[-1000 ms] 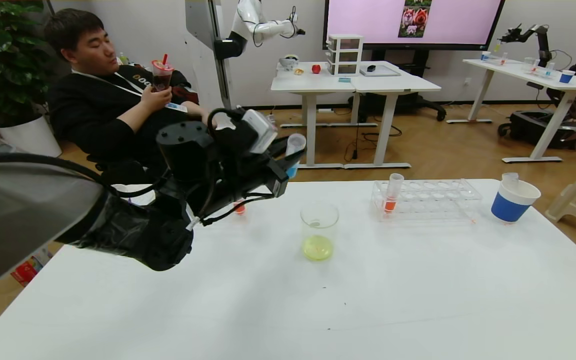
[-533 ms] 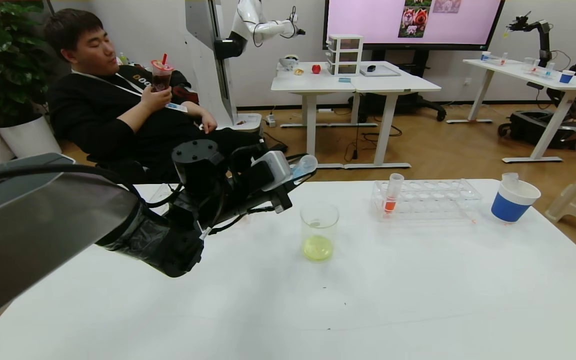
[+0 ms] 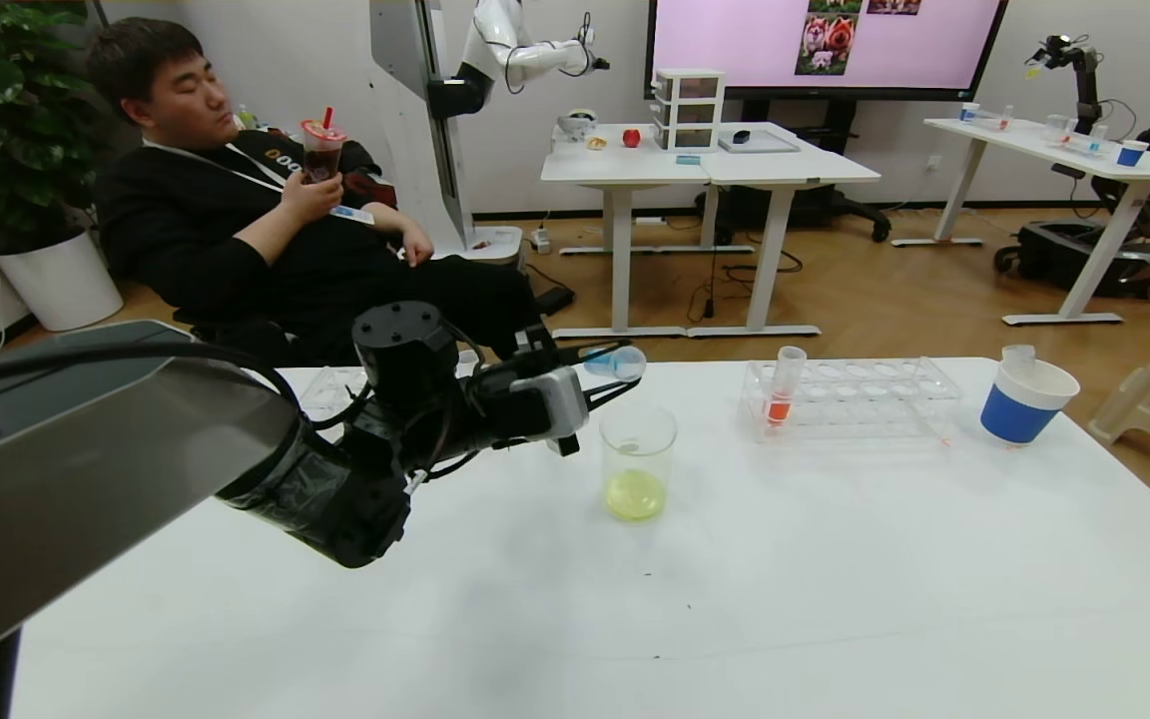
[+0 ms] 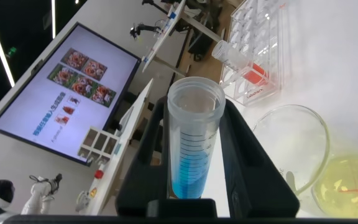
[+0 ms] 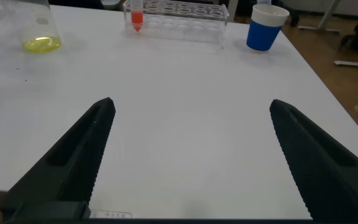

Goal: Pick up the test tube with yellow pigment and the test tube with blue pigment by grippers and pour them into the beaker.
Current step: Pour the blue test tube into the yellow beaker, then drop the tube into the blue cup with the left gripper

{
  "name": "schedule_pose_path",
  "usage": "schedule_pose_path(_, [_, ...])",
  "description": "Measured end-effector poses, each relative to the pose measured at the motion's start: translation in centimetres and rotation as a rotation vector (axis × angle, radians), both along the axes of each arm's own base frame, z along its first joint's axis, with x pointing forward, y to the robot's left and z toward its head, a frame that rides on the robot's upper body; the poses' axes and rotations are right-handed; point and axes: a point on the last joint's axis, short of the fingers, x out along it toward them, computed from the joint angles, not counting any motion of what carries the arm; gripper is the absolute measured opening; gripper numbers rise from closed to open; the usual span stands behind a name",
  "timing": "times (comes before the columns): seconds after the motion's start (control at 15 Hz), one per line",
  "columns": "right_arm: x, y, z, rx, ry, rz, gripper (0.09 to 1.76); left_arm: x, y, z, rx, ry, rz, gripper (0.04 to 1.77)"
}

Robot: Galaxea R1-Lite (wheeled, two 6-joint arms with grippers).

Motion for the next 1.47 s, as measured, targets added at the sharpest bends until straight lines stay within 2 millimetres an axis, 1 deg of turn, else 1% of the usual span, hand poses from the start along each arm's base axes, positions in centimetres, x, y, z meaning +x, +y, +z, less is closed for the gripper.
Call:
schedule_pose_path(0.2, [0.0,0.0,0.0,0.000,0.000,0.000,1.74,0.4,0.3,-0.8,0.046,-0.063,-0.015,0.50])
schedule_pose_path(0.4, [0.0,0.0,0.0,0.000,0.000,0.000,1.74,0.7,0.1,-1.0,0.064,-0.118,-0.014,0.50])
schedule_pose_path(0.53, [0.0,0.0,0.0,0.000,0.000,0.000,1.74,1.3,-0.1,-0.6,0.065,-0.161,-0.013,0.50])
schedule_pose_path(0.8, [0.0,0.0,0.0,0.000,0.000,0.000,1.74,1.9,-0.5,-1.4,0.117,-0.241,-0.028,0.50])
schedule_pose_path(1.0, [0.0,0.0,0.0,0.000,0.000,0.000,1.74,3.0,0.2,-1.5,0.154,-0.330,0.006,0.50])
schedule_pose_path(1.13, [0.0,0.0,0.0,0.000,0.000,0.000,1.74,3.5,0.6,-1.8,0.165,-0.339,0.020,0.50])
schedule_pose_path(1.47, [0.0,0.0,0.0,0.000,0.000,0.000,1.74,4.2,0.7,-2.1,0.192,-0.401,0.056,0.50])
